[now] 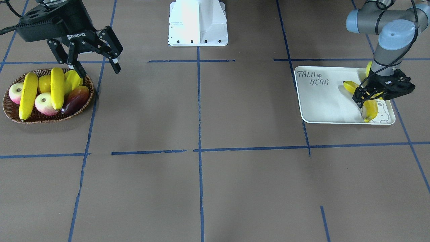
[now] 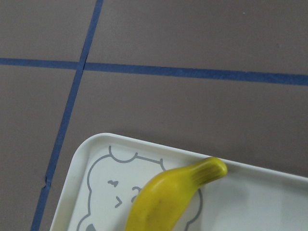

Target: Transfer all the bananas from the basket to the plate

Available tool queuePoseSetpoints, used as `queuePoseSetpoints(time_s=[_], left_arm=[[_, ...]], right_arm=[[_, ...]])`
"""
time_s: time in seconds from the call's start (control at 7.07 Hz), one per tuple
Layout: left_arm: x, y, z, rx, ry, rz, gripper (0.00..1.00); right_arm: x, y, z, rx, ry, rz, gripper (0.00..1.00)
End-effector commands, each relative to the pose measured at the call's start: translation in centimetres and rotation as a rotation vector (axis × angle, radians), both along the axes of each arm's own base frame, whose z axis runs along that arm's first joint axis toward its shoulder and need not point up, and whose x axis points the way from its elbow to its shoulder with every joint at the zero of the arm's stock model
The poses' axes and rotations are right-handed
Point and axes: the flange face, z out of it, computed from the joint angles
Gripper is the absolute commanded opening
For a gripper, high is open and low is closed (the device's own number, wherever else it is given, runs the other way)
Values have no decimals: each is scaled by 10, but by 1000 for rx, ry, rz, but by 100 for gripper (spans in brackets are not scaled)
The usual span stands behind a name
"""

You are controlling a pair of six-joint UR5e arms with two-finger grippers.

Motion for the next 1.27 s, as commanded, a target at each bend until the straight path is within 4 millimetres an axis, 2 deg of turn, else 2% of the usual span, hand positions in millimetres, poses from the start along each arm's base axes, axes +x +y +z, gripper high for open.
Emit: queuePoseSetpoints(time_s=[0.0,0.14,0.28,0.42,0.71,0.85,1.13], left_arm=[[-2,-3,-68,1,14,2,100],[5,-10,-98,-4,22,5,100],[12,-16,-122,-10,38,0,100],[15,-20,-131,-6,49,-7,100],[18,-18,-134,-31,78,-17,100],[18,-18,-135,-31,81,-18,100],[18,-17,-142,-22,91,-17,100]], right_arm=[[22,-7,52,18,110,-57,100],[37,-9,84,16,171,-75,100],[49,-16,102,9,191,-111,100],[53,-19,140,-70,182,-188,100],[33,-39,216,-249,230,-232,100],[18,-37,237,-283,252,-261,100],[-15,-23,249,-294,283,-320,100]])
